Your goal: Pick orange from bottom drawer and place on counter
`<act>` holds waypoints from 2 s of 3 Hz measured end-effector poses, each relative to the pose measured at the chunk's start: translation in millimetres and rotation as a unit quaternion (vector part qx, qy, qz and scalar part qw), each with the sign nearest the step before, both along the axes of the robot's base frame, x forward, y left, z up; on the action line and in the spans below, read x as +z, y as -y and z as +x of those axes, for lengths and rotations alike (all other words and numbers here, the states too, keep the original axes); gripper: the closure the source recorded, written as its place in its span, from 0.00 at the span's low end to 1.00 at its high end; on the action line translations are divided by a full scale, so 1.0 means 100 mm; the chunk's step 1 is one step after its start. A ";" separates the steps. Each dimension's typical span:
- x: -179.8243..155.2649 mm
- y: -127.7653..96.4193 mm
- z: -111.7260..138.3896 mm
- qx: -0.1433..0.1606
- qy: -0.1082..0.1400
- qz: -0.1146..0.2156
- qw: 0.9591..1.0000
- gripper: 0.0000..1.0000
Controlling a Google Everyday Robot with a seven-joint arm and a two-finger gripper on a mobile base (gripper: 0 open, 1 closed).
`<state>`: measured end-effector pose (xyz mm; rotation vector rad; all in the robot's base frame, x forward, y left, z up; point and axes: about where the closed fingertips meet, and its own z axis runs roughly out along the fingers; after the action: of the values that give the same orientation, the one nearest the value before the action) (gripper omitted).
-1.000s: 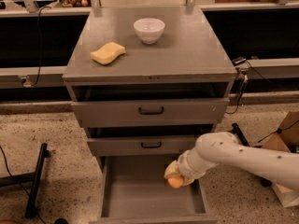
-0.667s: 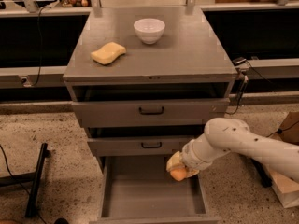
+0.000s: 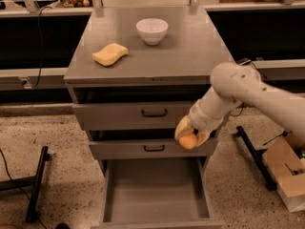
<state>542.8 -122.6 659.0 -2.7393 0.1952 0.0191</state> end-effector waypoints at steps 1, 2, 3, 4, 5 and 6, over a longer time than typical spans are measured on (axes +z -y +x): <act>0.70 -0.04 0.32 -0.010 0.016 -0.034 0.999 1.00; 1.26 -0.06 0.63 -0.036 0.038 -0.055 0.997 1.00; 1.71 -0.16 0.93 -0.053 0.061 -0.063 0.995 1.00; 1.82 -0.21 1.19 -0.111 0.068 -0.046 0.990 1.00; 1.82 -0.21 1.19 -0.110 0.068 -0.046 0.991 1.00; 1.90 -0.16 1.28 -0.103 0.091 -0.049 0.989 1.00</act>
Offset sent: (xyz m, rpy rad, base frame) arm 0.1051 0.0058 0.2076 -0.1635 -0.1447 -0.1516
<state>670.7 -106.4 848.5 -2.7832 0.4368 -0.3028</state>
